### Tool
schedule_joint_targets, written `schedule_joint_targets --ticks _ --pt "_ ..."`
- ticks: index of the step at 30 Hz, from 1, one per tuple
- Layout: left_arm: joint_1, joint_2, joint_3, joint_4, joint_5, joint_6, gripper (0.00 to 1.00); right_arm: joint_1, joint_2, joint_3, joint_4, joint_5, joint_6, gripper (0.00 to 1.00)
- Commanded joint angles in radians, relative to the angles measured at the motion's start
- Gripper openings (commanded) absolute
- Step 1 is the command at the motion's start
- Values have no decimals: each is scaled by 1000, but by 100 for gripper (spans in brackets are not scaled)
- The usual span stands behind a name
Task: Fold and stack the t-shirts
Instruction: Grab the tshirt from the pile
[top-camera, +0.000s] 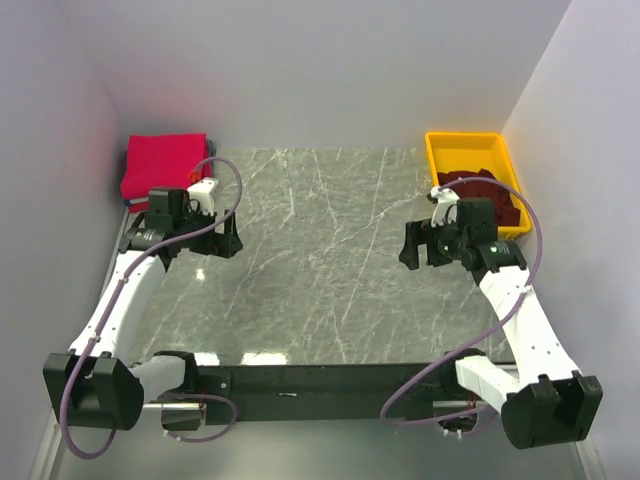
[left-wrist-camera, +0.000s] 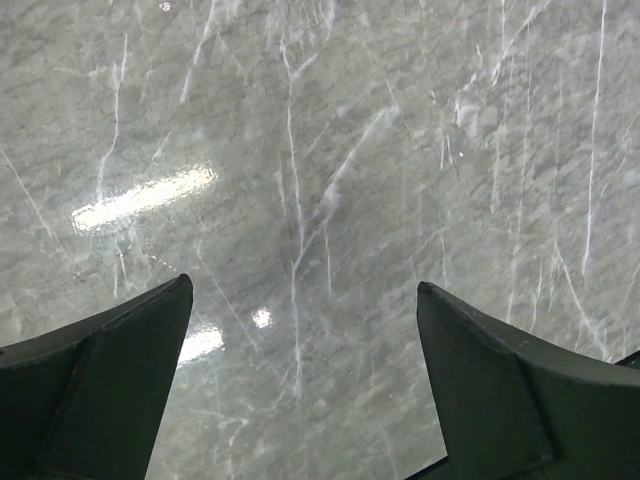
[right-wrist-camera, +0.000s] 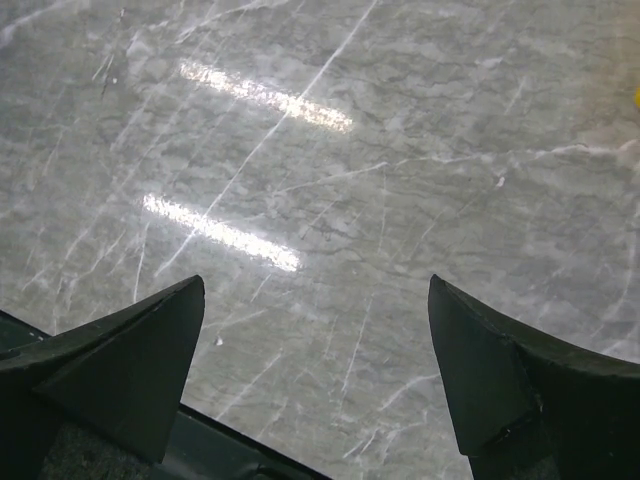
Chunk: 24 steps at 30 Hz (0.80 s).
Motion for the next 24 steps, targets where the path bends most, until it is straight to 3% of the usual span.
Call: schedule_joint_targets --ticks 1,8,16,24 --pt "0 5 71 -36 25 82 99 -23 38 105 -2 19 6 98" --pt "1 43 155 -50 51 108 99 -98 225 324 -8 26 -25 99" --pt "13 178 269 -62 24 116 99 -323 671 749 -46 41 36 99" --pt "75 279 326 -85 53 127 99 -412 1118 1123 -111 142 13 99"
